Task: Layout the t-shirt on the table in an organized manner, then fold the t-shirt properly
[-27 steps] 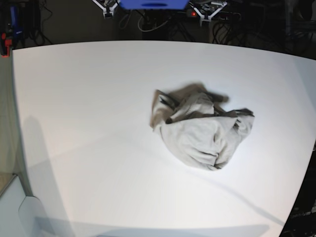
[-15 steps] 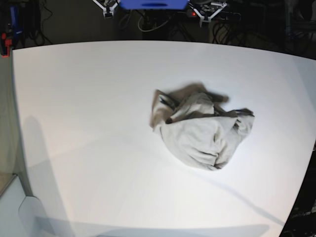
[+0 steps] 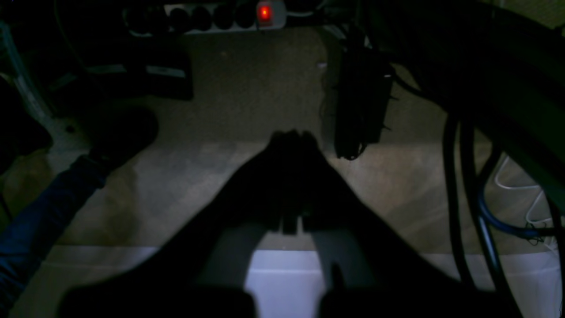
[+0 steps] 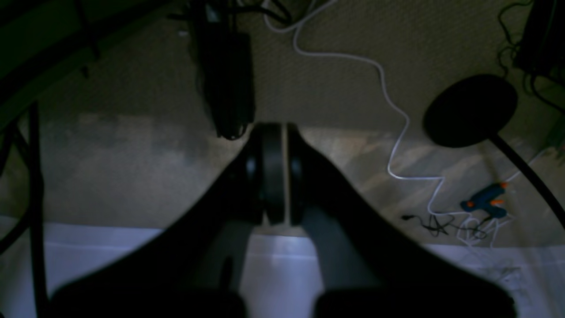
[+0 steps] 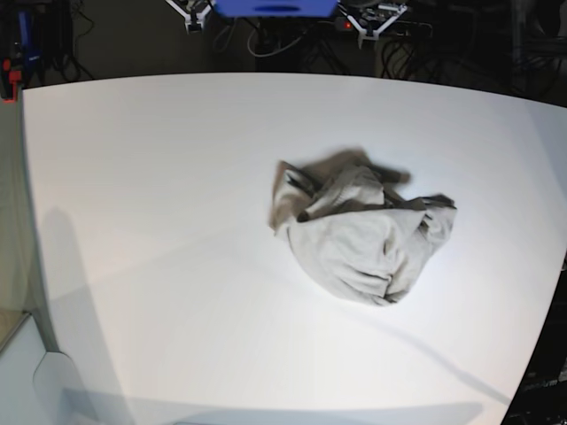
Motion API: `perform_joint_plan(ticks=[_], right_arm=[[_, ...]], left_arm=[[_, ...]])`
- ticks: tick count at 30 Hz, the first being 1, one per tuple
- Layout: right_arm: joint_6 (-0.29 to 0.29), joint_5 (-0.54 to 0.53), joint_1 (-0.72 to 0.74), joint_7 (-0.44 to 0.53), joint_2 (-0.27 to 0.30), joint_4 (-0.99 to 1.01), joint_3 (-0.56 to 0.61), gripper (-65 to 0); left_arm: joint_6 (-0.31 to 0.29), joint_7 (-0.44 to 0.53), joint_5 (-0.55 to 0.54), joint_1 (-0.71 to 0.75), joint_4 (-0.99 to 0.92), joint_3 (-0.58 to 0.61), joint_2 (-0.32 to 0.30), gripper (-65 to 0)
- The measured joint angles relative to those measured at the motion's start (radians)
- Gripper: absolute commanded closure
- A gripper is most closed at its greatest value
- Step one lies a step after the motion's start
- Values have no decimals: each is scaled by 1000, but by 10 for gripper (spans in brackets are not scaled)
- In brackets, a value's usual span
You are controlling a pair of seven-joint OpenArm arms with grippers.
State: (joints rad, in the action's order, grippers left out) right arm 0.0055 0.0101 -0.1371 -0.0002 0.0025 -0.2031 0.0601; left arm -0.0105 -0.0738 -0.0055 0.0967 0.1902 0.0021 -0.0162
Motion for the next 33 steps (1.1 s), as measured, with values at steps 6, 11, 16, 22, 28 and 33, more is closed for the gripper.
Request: perform_joint_plan(ticks=[6,11,16,22,28,33], right_arm=[[0,0,-81,-3,0,-143,0,0],[0,0,-229,-12,1,-362,0,0],[0,-8,-367,-14,7,-593,0,0],[0,-3,-545,-23,39,-933,-1,0],[1,-4,-684,-23,53,-1198,4,0],[0,-2,-763,-25,86,-1379,-2,0]], left_arm=[[0,5,0,76,121,0,-1,-2],[0,-15,0,196,319,-2,-35,-2],[6,-6,-55,274,451,-2,-64,-2],[7,-19,-210,374,632,-2,-154,-2],[8,-19,-249,489,846,0,-201,-2],[8,-21,-249,599,1017,-2,-214,-2]])
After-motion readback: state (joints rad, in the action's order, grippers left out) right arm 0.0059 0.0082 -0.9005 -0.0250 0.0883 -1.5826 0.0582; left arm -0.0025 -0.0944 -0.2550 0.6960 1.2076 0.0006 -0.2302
